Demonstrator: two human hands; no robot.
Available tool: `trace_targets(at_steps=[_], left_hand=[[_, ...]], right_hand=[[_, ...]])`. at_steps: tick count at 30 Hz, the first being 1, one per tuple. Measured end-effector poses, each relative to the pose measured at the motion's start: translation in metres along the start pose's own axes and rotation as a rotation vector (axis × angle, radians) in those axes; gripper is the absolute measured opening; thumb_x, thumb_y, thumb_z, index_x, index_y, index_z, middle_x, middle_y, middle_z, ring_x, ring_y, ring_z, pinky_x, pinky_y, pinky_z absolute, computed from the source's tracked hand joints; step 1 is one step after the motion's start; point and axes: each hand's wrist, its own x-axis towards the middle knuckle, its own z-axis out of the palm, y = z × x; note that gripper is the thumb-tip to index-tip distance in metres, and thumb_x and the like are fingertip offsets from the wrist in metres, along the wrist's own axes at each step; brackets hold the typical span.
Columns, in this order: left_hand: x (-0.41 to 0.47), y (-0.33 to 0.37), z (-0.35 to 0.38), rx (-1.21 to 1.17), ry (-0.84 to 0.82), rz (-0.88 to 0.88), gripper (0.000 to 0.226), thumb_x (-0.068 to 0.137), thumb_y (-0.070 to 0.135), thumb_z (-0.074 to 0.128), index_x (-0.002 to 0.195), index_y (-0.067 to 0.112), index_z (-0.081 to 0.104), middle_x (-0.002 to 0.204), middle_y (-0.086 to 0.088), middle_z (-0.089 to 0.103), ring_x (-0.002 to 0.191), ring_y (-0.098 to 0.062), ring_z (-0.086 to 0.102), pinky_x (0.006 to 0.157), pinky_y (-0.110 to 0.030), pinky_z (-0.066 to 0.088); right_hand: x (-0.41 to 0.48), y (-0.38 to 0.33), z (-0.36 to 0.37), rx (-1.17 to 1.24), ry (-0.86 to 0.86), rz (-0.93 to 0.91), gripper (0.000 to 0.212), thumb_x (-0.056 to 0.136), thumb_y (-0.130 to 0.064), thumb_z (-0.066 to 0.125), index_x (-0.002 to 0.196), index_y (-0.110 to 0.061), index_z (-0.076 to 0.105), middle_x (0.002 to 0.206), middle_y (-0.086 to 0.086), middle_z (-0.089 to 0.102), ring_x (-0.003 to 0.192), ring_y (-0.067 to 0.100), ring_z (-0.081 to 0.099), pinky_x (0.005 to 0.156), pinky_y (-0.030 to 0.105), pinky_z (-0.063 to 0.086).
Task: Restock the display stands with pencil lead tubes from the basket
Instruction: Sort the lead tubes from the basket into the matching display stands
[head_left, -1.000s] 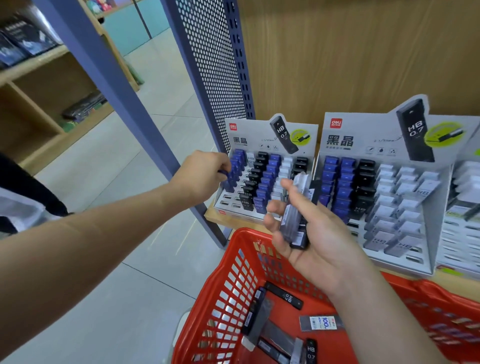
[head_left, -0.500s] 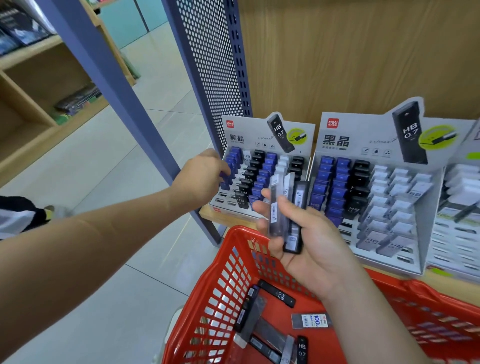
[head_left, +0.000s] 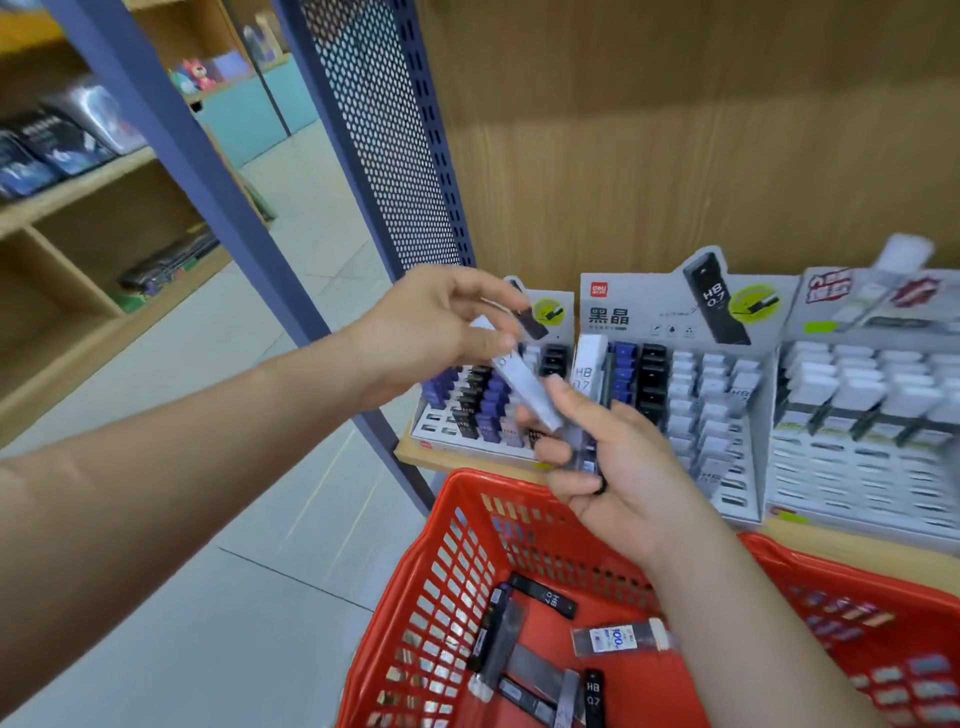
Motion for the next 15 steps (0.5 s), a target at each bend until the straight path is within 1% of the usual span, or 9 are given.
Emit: trace_targets(at_steps=[2,5,6,8,9,11,13,15], left_hand=[[-0.008,0.013,-0.001,-0.034,0.042,0.034,0.029,0.079,-0.007,0.069,0.104,0.007,0.065,0.083,-0.005,0.071,0.072,-0.011,0.068,0.07,-0.022,0.056],[-0.023,0.035,0.007,-0.037,0.072,0.063,0.023,0.08,0.003,0.071,0.103,0.003,0.066,0.083,-0.011,0.071,0.068,-0.011,0.068,0.065,-0.019,0.054],[-0.028,0.041,0.01,-0.038,0.075,0.064,0.02,0.082,0.007,0.07,0.101,0.002,0.067,0.082,-0.012,0.07,0.066,-0.011,0.067,0.063,-0.018,0.054],[-0.037,0.053,0.017,-0.056,0.072,0.066,0.017,0.087,0.011,0.066,0.1,0.002,0.069,0.08,-0.012,0.07,0.063,-0.012,0.067,0.062,-0.019,0.056],[-0.041,0.058,0.021,-0.066,0.063,0.07,0.016,0.088,0.012,0.065,0.099,0.002,0.069,0.078,-0.011,0.07,0.063,-0.012,0.067,0.063,-0.019,0.057],[-0.046,0.064,0.032,-0.065,0.049,0.084,0.013,0.088,0.01,0.065,0.095,0.001,0.07,0.074,-0.011,0.07,0.062,-0.011,0.067,0.063,-0.018,0.057],[-0.049,0.069,0.048,-0.039,0.049,0.113,0.007,0.087,0.004,0.065,0.091,0.0,0.069,0.072,-0.013,0.068,0.06,-0.011,0.066,0.062,-0.018,0.056],[-0.049,0.071,0.065,-0.008,0.073,0.151,0.003,0.086,-0.001,0.065,0.089,0.001,0.067,0.073,-0.016,0.065,0.058,-0.011,0.064,0.062,-0.02,0.057]], right_hand=[[-0.012,-0.009,0.001,-0.026,-0.023,-0.031,0.035,0.078,-0.023,0.07,0.108,-0.005,0.066,0.086,0.012,0.069,0.05,0.006,0.041,0.033,0.012,0.024],[-0.032,-0.022,0.005,-0.066,0.002,-0.107,0.024,0.07,-0.016,0.071,0.093,-0.011,0.068,0.093,0.015,0.067,0.05,0.005,0.04,0.035,0.012,0.024],[-0.04,-0.028,0.005,-0.084,0.017,-0.128,0.02,0.072,-0.014,0.072,0.091,-0.011,0.068,0.095,0.015,0.065,0.051,0.005,0.039,0.036,0.012,0.024],[-0.053,-0.039,0.004,-0.125,0.06,-0.154,0.007,0.082,-0.007,0.069,0.088,-0.01,0.066,0.092,0.016,0.066,0.049,0.005,0.037,0.036,0.012,0.022],[-0.06,-0.044,0.001,-0.144,0.089,-0.163,0.006,0.087,-0.005,0.066,0.086,-0.011,0.064,0.089,0.016,0.067,0.048,0.004,0.037,0.036,0.012,0.022],[-0.071,-0.054,-0.005,-0.189,0.173,-0.188,0.009,0.092,-0.009,0.064,0.085,-0.014,0.063,0.087,0.014,0.067,0.046,0.005,0.036,0.035,0.013,0.021],[-0.08,-0.063,-0.014,-0.213,0.299,-0.202,0.006,0.095,-0.019,0.063,0.09,-0.019,0.06,0.084,0.008,0.064,0.046,0.007,0.035,0.034,0.014,0.021],[-0.089,-0.069,-0.03,-0.141,0.428,-0.197,0.003,0.099,-0.021,0.055,0.097,-0.019,0.055,0.083,0.005,0.057,0.045,0.009,0.036,0.034,0.016,0.02]])
